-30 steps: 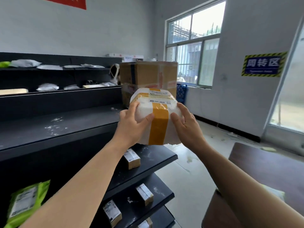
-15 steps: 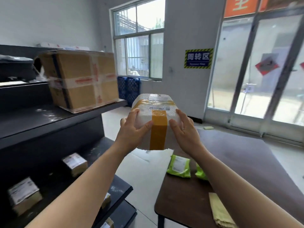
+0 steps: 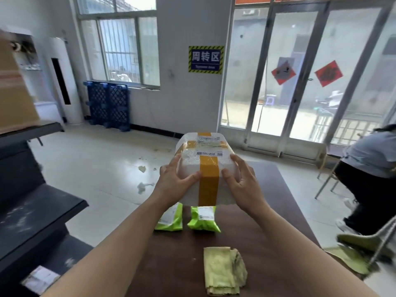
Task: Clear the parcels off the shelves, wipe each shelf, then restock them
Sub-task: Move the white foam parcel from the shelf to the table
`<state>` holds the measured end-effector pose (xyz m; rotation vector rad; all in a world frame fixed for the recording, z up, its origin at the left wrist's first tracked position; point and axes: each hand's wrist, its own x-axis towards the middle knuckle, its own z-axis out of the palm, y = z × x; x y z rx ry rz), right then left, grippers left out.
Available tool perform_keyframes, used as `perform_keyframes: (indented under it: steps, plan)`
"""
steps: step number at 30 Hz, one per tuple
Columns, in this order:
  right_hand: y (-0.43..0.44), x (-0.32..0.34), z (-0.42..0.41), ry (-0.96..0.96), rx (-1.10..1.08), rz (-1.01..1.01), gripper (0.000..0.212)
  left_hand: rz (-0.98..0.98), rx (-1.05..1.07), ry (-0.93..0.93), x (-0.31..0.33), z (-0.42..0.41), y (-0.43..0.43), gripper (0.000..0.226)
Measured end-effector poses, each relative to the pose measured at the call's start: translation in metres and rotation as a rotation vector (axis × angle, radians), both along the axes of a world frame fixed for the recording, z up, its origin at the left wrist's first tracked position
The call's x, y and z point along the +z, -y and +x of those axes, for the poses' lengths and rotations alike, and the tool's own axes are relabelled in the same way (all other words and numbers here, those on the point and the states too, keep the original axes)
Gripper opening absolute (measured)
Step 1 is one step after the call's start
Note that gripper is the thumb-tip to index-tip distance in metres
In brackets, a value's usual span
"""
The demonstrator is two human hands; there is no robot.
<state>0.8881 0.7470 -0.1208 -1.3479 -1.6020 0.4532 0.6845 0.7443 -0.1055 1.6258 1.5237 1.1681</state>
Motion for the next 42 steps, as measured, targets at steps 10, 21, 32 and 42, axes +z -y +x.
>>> perform_keyframes:
  steps: [10, 21, 32, 42]
  plan:
    - [-0.058, -0.063, 0.116, 0.013, -0.030, -0.175, 0.049, -0.184, -0.146, -0.024, -0.066, 0.103, -0.087, 0.092]
    - [-0.103, -0.160, 0.178, -0.043, -0.075, -0.394, 0.065, -0.381, -0.161, -0.109, -0.160, 0.166, -0.143, 0.105]
    - [-0.129, -0.234, 0.202, -0.099, -0.105, -0.541, 0.066, -0.514, -0.184, -0.104, -0.234, 0.193, -0.176, 0.108]
    - [-0.140, -0.274, 0.207, -0.131, -0.088, -0.660, 0.063, -0.528, -0.162, -0.196, -0.274, 0.201, -0.183, 0.106]
